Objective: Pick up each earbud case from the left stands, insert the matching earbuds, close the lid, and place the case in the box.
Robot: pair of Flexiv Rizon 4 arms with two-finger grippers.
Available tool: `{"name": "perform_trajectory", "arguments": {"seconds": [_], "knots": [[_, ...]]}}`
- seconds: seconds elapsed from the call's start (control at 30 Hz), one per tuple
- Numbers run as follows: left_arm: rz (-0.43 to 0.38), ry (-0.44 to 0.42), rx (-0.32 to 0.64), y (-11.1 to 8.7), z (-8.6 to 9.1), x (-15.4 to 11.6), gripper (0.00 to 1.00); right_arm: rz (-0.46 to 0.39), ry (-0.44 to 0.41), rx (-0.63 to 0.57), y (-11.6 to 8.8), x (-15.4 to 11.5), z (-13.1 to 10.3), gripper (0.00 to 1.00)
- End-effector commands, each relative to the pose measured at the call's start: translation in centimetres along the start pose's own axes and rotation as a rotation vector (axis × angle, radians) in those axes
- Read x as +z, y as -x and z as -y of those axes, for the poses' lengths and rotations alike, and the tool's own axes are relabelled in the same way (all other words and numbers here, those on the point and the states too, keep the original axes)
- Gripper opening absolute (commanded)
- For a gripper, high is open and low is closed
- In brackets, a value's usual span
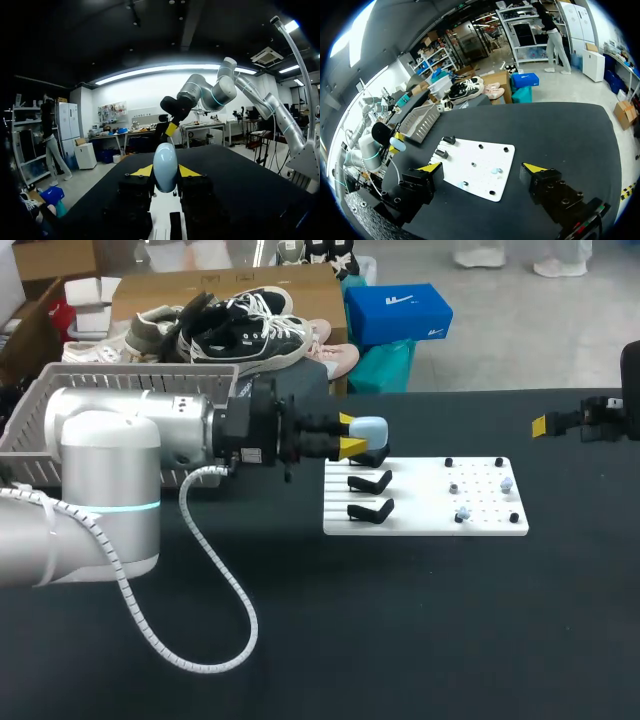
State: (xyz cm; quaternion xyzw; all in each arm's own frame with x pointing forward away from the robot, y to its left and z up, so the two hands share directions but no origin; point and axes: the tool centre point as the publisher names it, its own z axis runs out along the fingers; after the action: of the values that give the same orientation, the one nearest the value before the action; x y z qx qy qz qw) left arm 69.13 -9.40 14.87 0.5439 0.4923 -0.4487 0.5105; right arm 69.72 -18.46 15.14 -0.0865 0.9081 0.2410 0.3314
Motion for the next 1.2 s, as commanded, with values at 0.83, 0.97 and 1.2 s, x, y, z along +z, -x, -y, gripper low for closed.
{"name": "perform_trajectory", "arguments": {"seconds": [0.83, 0.97, 1.2], "knots": [[0.041, -0.100, -0.123, -2.4, -0.8, 4.1, 0.00, -0.033, 0.052, -0.102, -4.0, -0.5, -3.6, 1.00], [0.021, -0.112, -0.093, -2.9, -0.8, 4.4, 0.00, -0.033, 0.070, -0.137, -4.6, -0.7, -5.4, 1.00], [0.002, -0.151, -0.072, -3.5, -0.6, 5.1, 0.00, -0.049, 0.092, -0.204, -5.3, -0.9, -8.6, 1.00]]}}
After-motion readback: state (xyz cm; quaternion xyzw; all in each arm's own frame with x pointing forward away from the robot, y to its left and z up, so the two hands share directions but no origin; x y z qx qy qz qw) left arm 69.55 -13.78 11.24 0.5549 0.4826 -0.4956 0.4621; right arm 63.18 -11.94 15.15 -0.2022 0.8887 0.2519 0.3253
